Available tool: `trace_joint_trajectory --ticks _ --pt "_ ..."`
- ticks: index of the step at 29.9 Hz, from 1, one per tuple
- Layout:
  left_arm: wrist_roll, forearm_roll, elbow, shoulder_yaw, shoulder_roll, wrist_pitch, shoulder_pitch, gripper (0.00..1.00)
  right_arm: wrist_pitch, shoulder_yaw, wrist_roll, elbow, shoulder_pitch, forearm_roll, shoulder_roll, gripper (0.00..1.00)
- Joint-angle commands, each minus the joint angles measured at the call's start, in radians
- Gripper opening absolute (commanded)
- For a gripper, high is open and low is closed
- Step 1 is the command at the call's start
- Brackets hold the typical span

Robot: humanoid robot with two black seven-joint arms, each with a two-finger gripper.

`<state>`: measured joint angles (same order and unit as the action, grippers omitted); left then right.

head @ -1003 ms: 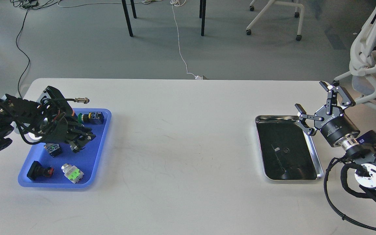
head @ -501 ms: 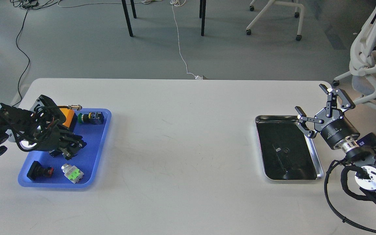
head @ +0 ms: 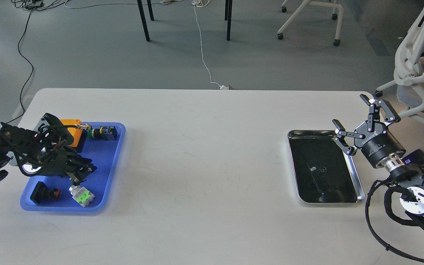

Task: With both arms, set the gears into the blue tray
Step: 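Carry the black part into the blue tray and release it, then lift the left gripper up from the blue tray, then lower the right gripper into the metal tray again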

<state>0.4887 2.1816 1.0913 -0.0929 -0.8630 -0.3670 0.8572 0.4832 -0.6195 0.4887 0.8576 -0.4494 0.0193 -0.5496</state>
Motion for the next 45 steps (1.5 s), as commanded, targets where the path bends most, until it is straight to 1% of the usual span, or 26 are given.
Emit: trace_joint_trajectory --ticks 1,3,6,7,9,12,14,16,18,21,22,23,25,27,29,30,33,35,37,38,39,40,45 --pt "0.0 0.0 0.006 -0.004 -0.002 -0.001 -0.009 0.28 0.0 -0.005 0.0 0.006 0.0 0.001 0.0 0.99" --pt "0.0 0.0 0.006 -0.007 -0.002 -0.001 -0.009 0.31 0.0 -0.005 0.0 0.006 0.0 0.001 -0.001 0.99" --pt "0.0 0.0 0.009 -0.011 -0.002 -0.001 -0.009 0.4 0.0 -0.005 0.0 0.006 0.0 0.001 -0.001 0.99" --pt "0.0 0.0 0.009 -0.013 -0.002 -0.001 -0.007 0.46 0.0 -0.005 0.0 0.006 0.0 0.001 -0.001 0.99" --pt "0.0 0.0 0.015 -0.014 -0.004 0.002 -0.007 0.63 0.0 -0.005 0.0 0.006 0.0 0.001 -0.001 0.99" --pt "0.0 0.0 0.038 -0.046 -0.004 0.003 0.003 0.8 0.0 -0.003 0.0 0.006 -0.002 0.001 -0.001 0.99" --pt "0.0 0.0 0.05 -0.102 -0.001 0.003 0.013 0.85 0.0 -0.003 0.0 0.006 -0.003 0.001 -0.004 0.99" --pt "0.0 -0.029 0.065 -0.158 0.002 0.0 0.032 0.88 0.0 -0.002 0.0 0.008 -0.009 0.005 -0.01 0.99" --pt "0.0 -0.243 0.071 -0.214 0.015 0.0 0.036 0.93 0.0 0.001 0.0 0.009 -0.017 0.01 -0.015 0.99" --pt "0.0 -0.639 0.073 -0.261 0.035 0.003 0.03 0.95 0.0 0.006 0.0 0.012 -0.028 0.033 -0.018 0.99" --pt "0.0 -0.778 0.073 -0.269 0.039 0.005 0.026 0.98 0.0 0.007 0.0 0.015 -0.034 0.062 -0.02 0.99" --pt "0.0 -0.963 0.073 -0.274 0.044 0.01 0.022 0.98 0.0 0.009 0.0 0.021 -0.041 0.114 -0.024 0.99" --pt "0.0 -1.214 0.073 -0.274 0.058 0.046 0.002 0.98 0.0 0.012 0.0 0.031 -0.051 0.218 -0.038 0.99" --pt "0.0 -1.402 0.076 -0.29 0.073 0.117 -0.042 0.98 -0.002 0.014 0.0 0.061 -0.055 0.35 -0.058 0.99" --pt "0.0 -1.459 0.085 -0.361 0.103 0.163 -0.099 0.98 -0.002 0.026 0.0 0.093 -0.061 0.45 -0.082 0.99" --pt "0.0 -1.461 0.085 -0.41 0.122 0.172 -0.139 0.98 -0.002 0.036 0.0 0.104 -0.069 0.488 -0.098 0.99" --pt "0.0 -1.465 0.09 -0.621 0.198 0.171 -0.306 0.98 -0.002 0.127 0.0 0.147 -0.15 0.631 -0.176 0.99" --pt "0.0 -1.468 0.09 -0.724 0.26 0.166 -0.372 0.98 0.0 0.213 0.0 0.188 -0.23 0.724 -0.242 0.99" --pt "0.0 -1.484 0.09 -0.801 0.314 0.161 -0.414 0.98 0.002 0.305 0.0 0.237 -0.334 0.828 -0.305 0.99" --pt "-0.049 -1.503 0.09 -0.832 0.338 0.16 -0.432 0.98 0.002 0.361 0.0 0.257 -0.397 0.888 -0.331 0.99" --pt "-0.079 -1.528 0.09 -0.853 0.357 0.158 -0.446 0.98 0.002 0.409 0.0 0.273 -0.455 0.942 -0.346 0.99" --pt "-0.097 -1.559 0.09 -0.878 0.376 0.154 -0.458 0.98 0.003 0.473 0.0 0.285 -0.525 1.009 -0.358 0.99" --pt "-0.134 -1.643 0.09 -0.91 0.407 0.12 -0.468 0.98 0.005 0.798 0.0 0.31 -0.863 1.356 -0.352 0.99"
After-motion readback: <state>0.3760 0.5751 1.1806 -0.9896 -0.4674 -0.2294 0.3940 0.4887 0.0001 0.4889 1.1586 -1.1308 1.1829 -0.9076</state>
